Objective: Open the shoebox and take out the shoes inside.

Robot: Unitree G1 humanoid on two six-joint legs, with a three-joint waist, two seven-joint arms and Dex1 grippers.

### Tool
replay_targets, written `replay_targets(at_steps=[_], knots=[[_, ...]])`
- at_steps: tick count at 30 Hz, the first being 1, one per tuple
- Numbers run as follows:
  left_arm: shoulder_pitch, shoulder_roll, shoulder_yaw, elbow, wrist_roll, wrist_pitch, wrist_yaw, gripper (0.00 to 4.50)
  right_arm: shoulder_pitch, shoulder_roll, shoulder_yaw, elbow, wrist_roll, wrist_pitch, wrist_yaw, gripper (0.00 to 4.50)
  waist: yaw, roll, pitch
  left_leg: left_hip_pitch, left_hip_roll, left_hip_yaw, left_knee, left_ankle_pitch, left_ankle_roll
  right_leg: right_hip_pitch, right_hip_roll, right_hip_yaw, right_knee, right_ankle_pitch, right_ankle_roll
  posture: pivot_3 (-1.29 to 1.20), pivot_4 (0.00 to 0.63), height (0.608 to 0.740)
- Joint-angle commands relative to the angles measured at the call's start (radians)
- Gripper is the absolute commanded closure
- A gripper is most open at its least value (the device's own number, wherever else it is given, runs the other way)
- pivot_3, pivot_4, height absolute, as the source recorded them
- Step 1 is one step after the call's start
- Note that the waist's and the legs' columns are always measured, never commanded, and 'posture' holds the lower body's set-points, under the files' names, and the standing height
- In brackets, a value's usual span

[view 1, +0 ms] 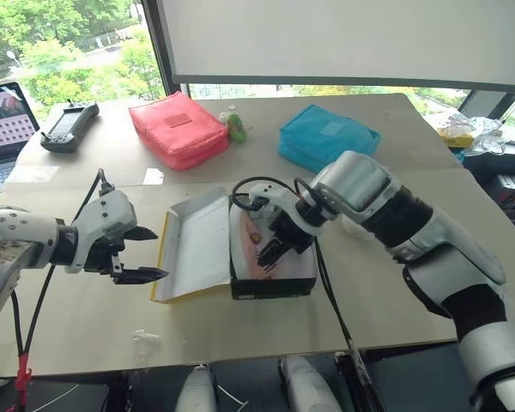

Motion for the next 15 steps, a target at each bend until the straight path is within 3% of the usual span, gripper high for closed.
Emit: replay_targets(at_steps=[1,15], knots=[[-0.006,0.010,0.040,-0.030,-0.008,0.002,0.006,0.00,-0.007,-0.005,-0.017,-0.030,0.005,-0.001,0.019,4.47,-0.002,0.000,0.000,0.000,0.000,0.000,0.000,0.000,0.000,0.000,0.000,0.000,0.000,0.000,0.000,0.00,0.150,0.740],[-0.040,0.012,0.012,-0.006,0.005,-0.009,-0.007,0.00,-0.117,-0.069,-0.040,-0.020,-0.048,-0.157,0.151,4.47,-0.002,0.000,0.000,0.000,0.000,0.000,0.000,0.000,0.000,0.000,0.000,0.000,0.000,0.000,0.000,0.00,0.150,0.740]])
